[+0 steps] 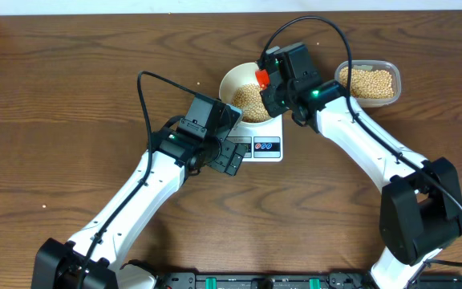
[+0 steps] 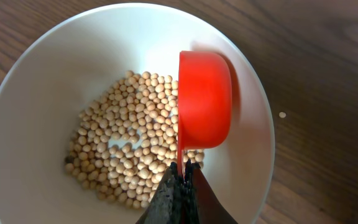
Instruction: Scoop item into bowl and weigh 50g on scale
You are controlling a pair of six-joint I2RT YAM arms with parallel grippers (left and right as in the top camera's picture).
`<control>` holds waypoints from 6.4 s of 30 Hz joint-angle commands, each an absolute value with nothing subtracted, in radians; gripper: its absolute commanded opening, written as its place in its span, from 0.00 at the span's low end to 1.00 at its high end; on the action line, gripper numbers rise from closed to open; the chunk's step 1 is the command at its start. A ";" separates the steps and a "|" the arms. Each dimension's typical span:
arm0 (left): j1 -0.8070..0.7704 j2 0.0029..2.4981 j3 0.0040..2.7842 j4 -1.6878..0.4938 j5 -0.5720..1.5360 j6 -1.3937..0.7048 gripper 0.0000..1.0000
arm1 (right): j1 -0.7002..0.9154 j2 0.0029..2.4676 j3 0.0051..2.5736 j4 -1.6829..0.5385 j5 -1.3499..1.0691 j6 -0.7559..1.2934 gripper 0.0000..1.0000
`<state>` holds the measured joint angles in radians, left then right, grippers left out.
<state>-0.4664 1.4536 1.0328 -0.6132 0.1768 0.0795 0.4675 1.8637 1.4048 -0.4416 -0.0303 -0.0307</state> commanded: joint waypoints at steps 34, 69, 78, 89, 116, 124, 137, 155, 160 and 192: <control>-0.464 1.465 1.030 -0.613 0.167 0.086 0.93 | 0.506 1.917 1.398 -0.434 -0.142 -0.002 0.01; -0.464 1.465 1.031 -0.613 0.167 0.086 0.93 | 0.331 1.910 1.408 -0.411 -0.667 0.082 0.01; -0.464 1.465 1.031 -0.613 0.167 0.086 0.93 | 0.257 1.863 1.408 -0.386 -0.793 0.081 0.01; -0.464 1.465 1.031 -0.613 0.167 0.086 0.93 | 0.243 1.803 1.408 -0.392 -0.791 0.072 0.01; -0.464 1.465 1.031 -0.613 0.167 0.086 0.93 | 0.244 1.767 1.408 -0.472 -0.678 0.006 0.01; -0.464 1.465 1.031 -0.613 0.167 0.086 0.93 | 0.279 1.767 1.408 -0.476 -0.583 -0.020 0.01; -0.464 1.465 1.031 -0.613 0.167 0.086 0.93 | 0.377 1.767 1.408 -0.524 -0.368 -0.094 0.01; -0.464 1.465 1.031 -0.613 0.167 0.086 0.93 | 0.408 1.767 1.408 -0.539 -0.290 -0.189 0.01; -0.464 1.465 1.031 -0.613 0.167 0.086 0.93 | 0.398 1.767 1.408 -0.531 -0.308 -0.173 0.01; -0.464 1.465 1.031 -0.613 0.167 0.086 0.93 | 0.109 1.767 1.408 -0.455 -0.957 -0.030 0.01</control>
<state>-0.4664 1.4536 1.0328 -0.6128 0.1768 0.0795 0.1215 1.7977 1.4048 -0.4576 -0.9031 -0.0395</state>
